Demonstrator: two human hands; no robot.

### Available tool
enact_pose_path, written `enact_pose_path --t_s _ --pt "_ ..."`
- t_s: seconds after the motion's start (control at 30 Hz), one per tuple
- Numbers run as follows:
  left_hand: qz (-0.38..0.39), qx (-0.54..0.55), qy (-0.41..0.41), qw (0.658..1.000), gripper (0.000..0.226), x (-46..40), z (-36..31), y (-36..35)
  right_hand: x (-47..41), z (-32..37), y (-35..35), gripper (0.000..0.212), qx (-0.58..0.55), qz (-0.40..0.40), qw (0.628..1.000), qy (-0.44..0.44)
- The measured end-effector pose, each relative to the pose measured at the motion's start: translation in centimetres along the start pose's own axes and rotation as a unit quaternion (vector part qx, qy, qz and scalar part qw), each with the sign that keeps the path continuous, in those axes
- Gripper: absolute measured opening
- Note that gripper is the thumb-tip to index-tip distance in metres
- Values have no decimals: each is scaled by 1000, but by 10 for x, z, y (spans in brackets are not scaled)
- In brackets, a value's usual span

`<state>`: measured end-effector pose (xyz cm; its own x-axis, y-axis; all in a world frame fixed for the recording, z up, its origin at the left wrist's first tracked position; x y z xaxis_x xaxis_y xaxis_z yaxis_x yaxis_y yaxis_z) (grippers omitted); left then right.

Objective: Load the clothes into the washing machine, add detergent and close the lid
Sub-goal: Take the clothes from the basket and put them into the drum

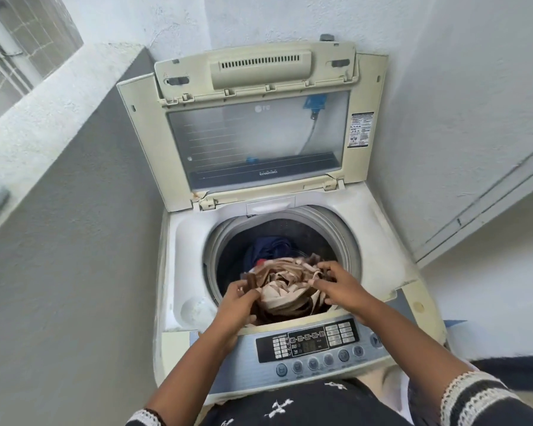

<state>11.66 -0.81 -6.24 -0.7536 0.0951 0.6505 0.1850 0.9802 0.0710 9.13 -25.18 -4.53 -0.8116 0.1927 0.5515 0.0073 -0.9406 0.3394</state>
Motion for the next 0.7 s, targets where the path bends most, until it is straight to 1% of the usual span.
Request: enact_pose_path --t_s 0.07,0.1,0.2,0.3,0.4,0.57,0.63,0.7 --pt "-14 -90 -40 995 25 -1 2 -3 0 2 -5 46 62 -16 997 30" --pt "-19 -146 -60 987 28 -2 2 -5 0 3 -7 43 77 -24 996 45" --pt "-34 -288 -122 949 32 0 1 -12 4 1 -10 38 83 -39 993 76" --pt "-46 -376 -163 911 30 4 -1 -18 5 0 -5 32 91 -71 989 93" --pt "-54 -426 -189 883 30 7 0 -23 5 -1 -5 30 106 -77 986 103" --pt "-63 -451 -189 870 29 7 1 -24 4 -3 -8 28 120 -66 982 127" --pt "-65 -462 -189 864 30 6 1 -25 5 -1 -9 29 129 -48 982 132" --pt "-65 -465 -190 862 29 6 1 -25 7 -1 -10 30 113 -26 984 137"
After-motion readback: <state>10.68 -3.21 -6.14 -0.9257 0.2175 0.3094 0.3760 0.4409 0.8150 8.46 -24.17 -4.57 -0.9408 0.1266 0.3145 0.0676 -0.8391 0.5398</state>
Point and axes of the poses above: each hand's wrist, its own x-axis away from the middle knuckle, its own y-axis out of the back of the hand, z = x × y, the point moved 5 cm from there along -x, towards the middle knuckle, and after that the axes turned 2 degrees about -x, right-handed, at the moved point
